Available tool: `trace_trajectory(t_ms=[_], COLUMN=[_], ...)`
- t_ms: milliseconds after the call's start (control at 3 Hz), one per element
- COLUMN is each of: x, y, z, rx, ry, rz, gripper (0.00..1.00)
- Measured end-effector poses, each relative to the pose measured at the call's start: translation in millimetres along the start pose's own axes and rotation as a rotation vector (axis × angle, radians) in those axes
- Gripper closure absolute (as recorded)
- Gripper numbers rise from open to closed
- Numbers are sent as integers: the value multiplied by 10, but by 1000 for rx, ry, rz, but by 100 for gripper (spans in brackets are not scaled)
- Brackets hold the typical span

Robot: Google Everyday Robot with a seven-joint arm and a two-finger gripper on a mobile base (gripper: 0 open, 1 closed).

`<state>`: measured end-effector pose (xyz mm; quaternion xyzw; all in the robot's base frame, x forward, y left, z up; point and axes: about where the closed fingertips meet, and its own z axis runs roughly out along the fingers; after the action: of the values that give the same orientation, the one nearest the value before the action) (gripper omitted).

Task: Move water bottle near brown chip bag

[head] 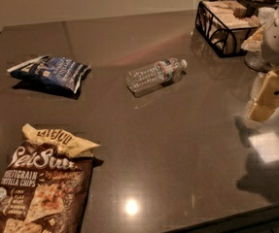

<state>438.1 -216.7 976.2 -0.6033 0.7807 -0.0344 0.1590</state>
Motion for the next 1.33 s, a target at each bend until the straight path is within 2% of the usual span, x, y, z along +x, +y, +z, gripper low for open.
trace_trajectory(t_ms=[333,667,1000,1333], x=[0,-138,-465,-924], y=[0,-111,-326,-511], z=[0,76,263,514], rx=[0,-11,-36,-65], ry=[0,-25,-85,-145], rz=[0,-52,-146,-265], gripper=[0,0,0,0])
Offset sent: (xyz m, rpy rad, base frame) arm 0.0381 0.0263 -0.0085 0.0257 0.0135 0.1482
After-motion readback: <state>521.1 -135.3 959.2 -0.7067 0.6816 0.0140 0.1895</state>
